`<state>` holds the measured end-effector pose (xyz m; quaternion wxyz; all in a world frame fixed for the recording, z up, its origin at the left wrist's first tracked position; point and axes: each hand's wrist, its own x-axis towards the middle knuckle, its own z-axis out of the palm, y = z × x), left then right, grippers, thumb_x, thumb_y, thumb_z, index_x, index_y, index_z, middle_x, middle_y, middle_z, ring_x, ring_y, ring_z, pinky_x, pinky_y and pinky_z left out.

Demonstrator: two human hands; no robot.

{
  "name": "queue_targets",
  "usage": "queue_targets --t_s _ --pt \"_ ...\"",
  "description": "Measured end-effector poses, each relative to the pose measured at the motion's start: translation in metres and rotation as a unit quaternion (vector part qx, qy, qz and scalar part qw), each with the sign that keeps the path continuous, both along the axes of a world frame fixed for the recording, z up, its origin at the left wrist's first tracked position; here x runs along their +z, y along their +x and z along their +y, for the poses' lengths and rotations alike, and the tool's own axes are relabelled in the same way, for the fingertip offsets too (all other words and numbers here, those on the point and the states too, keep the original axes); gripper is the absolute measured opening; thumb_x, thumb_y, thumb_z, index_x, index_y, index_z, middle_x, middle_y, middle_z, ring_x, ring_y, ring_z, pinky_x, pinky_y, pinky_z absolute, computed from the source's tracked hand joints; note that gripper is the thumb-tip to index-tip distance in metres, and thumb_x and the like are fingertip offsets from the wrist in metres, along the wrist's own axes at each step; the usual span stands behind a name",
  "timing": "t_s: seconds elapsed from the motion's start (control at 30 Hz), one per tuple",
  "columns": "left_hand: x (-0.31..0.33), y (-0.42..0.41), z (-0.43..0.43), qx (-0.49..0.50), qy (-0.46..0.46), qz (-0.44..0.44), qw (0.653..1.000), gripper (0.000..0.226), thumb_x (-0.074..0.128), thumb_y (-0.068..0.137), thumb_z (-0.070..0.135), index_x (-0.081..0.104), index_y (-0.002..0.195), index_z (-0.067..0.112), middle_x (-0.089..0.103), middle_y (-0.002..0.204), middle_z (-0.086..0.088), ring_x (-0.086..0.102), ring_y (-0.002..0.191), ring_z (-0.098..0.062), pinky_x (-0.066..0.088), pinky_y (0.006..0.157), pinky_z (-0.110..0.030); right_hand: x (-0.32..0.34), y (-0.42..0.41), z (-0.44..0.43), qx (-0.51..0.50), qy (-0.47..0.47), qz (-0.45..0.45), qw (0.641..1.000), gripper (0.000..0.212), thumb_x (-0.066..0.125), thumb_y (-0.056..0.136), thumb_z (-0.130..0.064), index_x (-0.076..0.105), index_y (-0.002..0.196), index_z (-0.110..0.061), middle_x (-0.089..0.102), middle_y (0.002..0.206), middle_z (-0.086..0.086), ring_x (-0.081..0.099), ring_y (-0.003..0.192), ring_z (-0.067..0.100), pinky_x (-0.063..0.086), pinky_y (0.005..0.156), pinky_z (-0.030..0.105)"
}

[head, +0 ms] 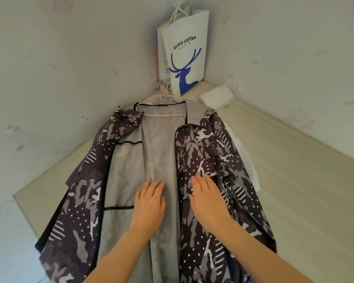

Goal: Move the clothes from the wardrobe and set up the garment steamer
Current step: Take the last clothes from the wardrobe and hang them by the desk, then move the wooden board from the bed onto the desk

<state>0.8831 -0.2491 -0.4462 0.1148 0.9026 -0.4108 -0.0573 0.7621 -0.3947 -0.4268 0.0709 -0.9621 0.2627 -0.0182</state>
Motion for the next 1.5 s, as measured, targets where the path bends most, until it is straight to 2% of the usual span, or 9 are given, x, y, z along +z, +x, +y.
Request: queue_targets --t_s 0.1,0.23,0.37,0.5,0.67,0.77,0.87,1.1,1.5 --pt "0.004 -0.021 0.028 -0.025 0.004 0.005 1.0 0.046 0.035 0.085 0.027 0.065 0.117 0.011 0.065 0.12 -0.004 0.053 0.124 -0.029 0.046 0.096 -0.046 -0.001 -0.029 0.037 -0.007 0.01 0.011 1.0 0.056 0.068 0.083 -0.03 0.054 0.129 -0.003 0.06 0.126 0.013 0.054 0.121 0.034 0.05 0.095 0.045" --pt "0.004 -0.047 0.069 -0.061 -0.002 0.015 0.998 0.046 0.034 0.087 0.028 0.064 0.117 0.01 0.065 0.12 -0.006 0.053 0.124 -0.03 0.045 0.098 -0.045 -0.001 -0.066 0.084 -0.035 0.004 0.018 0.999 0.057 0.069 0.081 -0.029 0.055 0.128 -0.001 0.063 0.12 0.012 0.057 0.117 0.033 0.051 0.094 0.043" --pt "0.01 -0.071 0.106 -0.092 -0.023 0.035 0.995 0.05 0.03 0.09 0.03 0.062 0.121 0.007 0.063 0.123 -0.007 0.052 0.124 -0.03 0.044 0.1 -0.043 0.008 -0.104 0.131 -0.082 -0.002 0.021 0.996 0.054 0.08 0.071 -0.031 0.064 0.115 -0.004 0.069 0.11 0.01 0.064 0.107 0.03 0.055 0.085 0.04" --pt "0.022 -0.098 0.129 -0.116 -0.055 0.072 0.989 0.056 0.024 0.089 0.033 0.057 0.127 0.007 0.06 0.127 -0.008 0.048 0.127 -0.029 0.039 0.105 -0.041 0.014 -0.138 0.165 -0.122 0.033 0.003 0.992 0.048 0.071 0.081 -0.027 0.059 0.121 -0.003 0.065 0.115 0.01 0.06 0.112 0.032 0.053 0.091 0.042" --pt "0.036 -0.134 0.13 -0.184 -0.103 0.079 0.974 0.043 0.037 0.091 0.023 0.06 0.122 0.005 0.062 0.122 -0.009 0.05 0.123 -0.027 0.041 0.106 -0.038 0.027 -0.184 0.189 -0.197 0.073 -0.02 0.978 0.047 0.058 0.091 -0.028 0.05 0.131 -0.006 0.058 0.127 0.011 0.051 0.123 0.032 0.043 0.103 0.043" --pt "0.042 -0.162 0.123 -0.22 -0.133 0.085 0.963 0.031 0.054 0.089 0.007 0.061 0.119 0.004 0.063 0.119 -0.011 0.053 0.119 -0.03 0.046 0.101 -0.043 0.035 -0.214 0.203 -0.244 0.077 -0.034 0.966 0.044 0.062 0.088 -0.025 0.054 0.126 -0.006 0.061 0.12 0.01 0.056 0.116 0.031 0.047 0.098 0.041" --pt "0.045 -0.198 0.117 -0.27 -0.139 0.092 0.948 0.031 0.053 0.089 0.006 0.061 0.118 0.004 0.063 0.117 -0.009 0.052 0.119 -0.027 0.047 0.099 -0.042 0.041 -0.248 0.217 -0.286 0.078 -0.042 0.954 0.041 0.063 0.087 -0.023 0.055 0.124 -0.008 0.062 0.118 0.008 0.057 0.113 0.028 0.048 0.096 0.039" --pt "0.052 -0.29 0.121 -0.378 -0.125 0.1 0.912 0.034 0.065 0.083 0.002 0.062 0.116 0.007 0.065 0.115 -0.007 0.056 0.118 -0.026 0.049 0.097 -0.04 0.059 -0.339 0.257 -0.381 0.116 -0.014 0.917 0.047 0.035 0.102 -0.029 0.03 0.144 -0.009 0.035 0.148 0.008 0.024 0.142 0.025 0.022 0.114 0.034" --pt "0.071 -0.499 0.191 -0.512 -0.101 0.14 0.841 0.036 0.057 0.091 0.01 0.057 0.127 0.012 0.061 0.12 -0.002 0.055 0.115 -0.017 0.039 0.093 -0.021 0.068 -0.533 0.375 -0.528 0.085 -0.081 0.841 0.046 0.044 0.099 -0.027 0.04 0.139 -0.005 0.046 0.141 0.009 0.035 0.136 0.026 0.032 0.109 0.036"
